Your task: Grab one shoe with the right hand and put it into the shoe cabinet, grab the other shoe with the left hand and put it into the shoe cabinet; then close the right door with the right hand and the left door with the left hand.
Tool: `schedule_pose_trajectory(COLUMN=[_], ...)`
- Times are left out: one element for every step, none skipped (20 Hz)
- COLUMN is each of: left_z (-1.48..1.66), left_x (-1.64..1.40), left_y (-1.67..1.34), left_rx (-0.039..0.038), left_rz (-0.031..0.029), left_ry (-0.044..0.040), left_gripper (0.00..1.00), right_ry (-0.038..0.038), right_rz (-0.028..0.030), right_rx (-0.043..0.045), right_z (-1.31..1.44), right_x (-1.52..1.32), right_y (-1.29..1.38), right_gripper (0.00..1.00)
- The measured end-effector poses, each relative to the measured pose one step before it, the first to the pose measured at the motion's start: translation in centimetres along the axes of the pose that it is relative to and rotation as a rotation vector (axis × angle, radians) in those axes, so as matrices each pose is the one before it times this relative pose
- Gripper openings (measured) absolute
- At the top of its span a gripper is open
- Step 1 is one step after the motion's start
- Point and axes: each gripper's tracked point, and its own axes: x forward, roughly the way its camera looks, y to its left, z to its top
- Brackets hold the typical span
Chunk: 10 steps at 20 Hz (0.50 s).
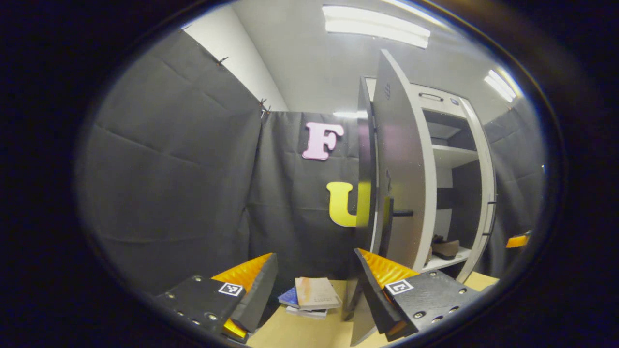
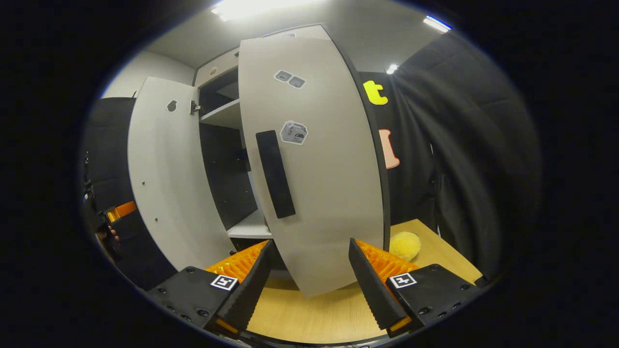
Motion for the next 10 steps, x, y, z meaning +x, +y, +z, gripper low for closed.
schedule_pose_trajectory(left_z=[0.322, 0.249, 0.099, -0.085, -0.296, -0.618, -0.175, 0.095, 0.292, 0.147], left_x=[1.026, 1.152, 1.049, 0.768, 0.692, 0.779, 0.755, 0.570, 0.148, 0.085], left_y=[0.091, 0.171, -0.084, -0.489, -0.095, 0.045, -0.397, -0.637, 0.016, -0.283], left_rx=[-0.01070, -0.00708, -0.00980, -0.01690, -0.01904, -0.01499, -0.00320, 0.00567, 0.02035, 0.00652], left_rz=[-0.02068, -0.02139, -0.03005, -0.03894, -0.02389, -0.01544, -0.02205, -0.02391, 0.00316, -0.00738], left_ry=[-0.00202, -0.00207, -0.00464, -0.00141, 0.00752, 0.01273, 0.00751, -0.00210, -0.00309, -0.00429], left_gripper=[0.90, 0.90, 0.90, 0.90, 0.90, 0.90, 0.90, 0.90, 0.90, 0.90], right_ry=[-0.00067, -0.00231, -0.00345, -0.00354, -0.00296, -0.00231, -0.00490, -0.00501, -0.00188, 0.00105], right_rz=[-0.01462, -0.02047, -0.02111, -0.01700, -0.01501, -0.01721, -0.01969, -0.02095, -0.01811, -0.01166], right_rx=[0.01081, 0.00825, 0.00948, 0.01182, 0.01145, 0.00737, 0.00166, -0.00296, -0.00499, -0.00576], right_z=[-0.137, 0.006, -0.030, 0.168, 0.111, 0.215, 0.235, 0.269, 0.180, 0.116], right_x=[-0.330, -0.271, -0.240, -0.180, 0.022, -0.079, -0.331, -0.189, -0.149, -0.130], right_y=[-0.502, -0.601, -0.634, -0.520, -0.520, -0.626, -0.638, -0.654, -0.563, -0.418], right_gripper=[0.98, 0.98, 0.98, 0.98, 0.98, 0.98, 0.98, 0.98, 0.98, 0.98])
